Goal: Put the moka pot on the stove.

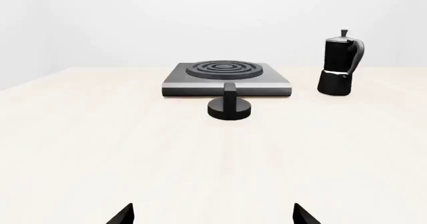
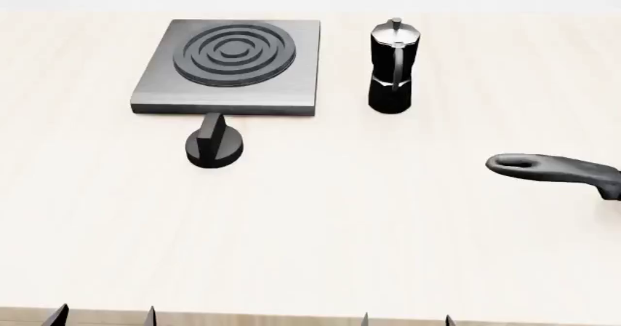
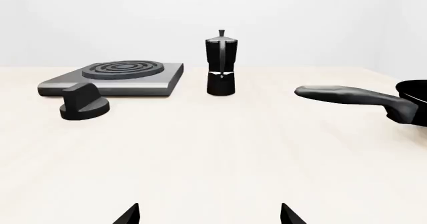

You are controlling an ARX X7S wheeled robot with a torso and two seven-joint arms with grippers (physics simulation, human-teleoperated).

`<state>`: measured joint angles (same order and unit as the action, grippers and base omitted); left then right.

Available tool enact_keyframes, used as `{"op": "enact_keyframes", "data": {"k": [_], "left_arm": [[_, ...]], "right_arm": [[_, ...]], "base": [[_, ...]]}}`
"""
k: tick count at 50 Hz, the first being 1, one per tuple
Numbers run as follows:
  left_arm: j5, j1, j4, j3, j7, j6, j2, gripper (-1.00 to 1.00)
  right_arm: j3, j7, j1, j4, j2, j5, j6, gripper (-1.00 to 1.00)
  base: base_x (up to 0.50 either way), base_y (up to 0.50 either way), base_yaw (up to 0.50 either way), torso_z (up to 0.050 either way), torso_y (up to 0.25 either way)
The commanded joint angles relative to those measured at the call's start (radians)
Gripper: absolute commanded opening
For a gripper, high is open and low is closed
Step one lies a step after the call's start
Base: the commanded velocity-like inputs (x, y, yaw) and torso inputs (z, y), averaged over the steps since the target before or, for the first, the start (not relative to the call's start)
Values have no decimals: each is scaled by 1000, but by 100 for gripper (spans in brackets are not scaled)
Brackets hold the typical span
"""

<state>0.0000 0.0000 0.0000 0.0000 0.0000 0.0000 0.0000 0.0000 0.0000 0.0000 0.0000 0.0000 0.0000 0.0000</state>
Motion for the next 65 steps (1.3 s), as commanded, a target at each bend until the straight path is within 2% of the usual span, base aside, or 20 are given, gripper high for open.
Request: {"op": "enact_keyframes", "data": {"k": [1, 5, 37, 65], "left_arm": [[-59, 0, 7, 70, -70, -4, -59, 100], [-67, 3, -1, 79, -67, 19, -69, 100], [-117, 34, 77, 121, -86, 74, -115, 100], [-123, 45, 118, 149, -118, 97, -142, 100]], "right_arm": [[-6, 0, 7, 22, 6, 6, -16, 100], [-53, 60, 7, 35, 20, 3, -9, 100], [-132, 107, 3, -36, 81, 78, -10, 100], [-167, 152, 5, -89, 113, 97, 2, 100]], "base": [[0, 0, 0, 0, 0], [0, 0, 0, 0, 0], [2, 0, 0, 0, 0], [165, 0, 0, 0, 0]]}}
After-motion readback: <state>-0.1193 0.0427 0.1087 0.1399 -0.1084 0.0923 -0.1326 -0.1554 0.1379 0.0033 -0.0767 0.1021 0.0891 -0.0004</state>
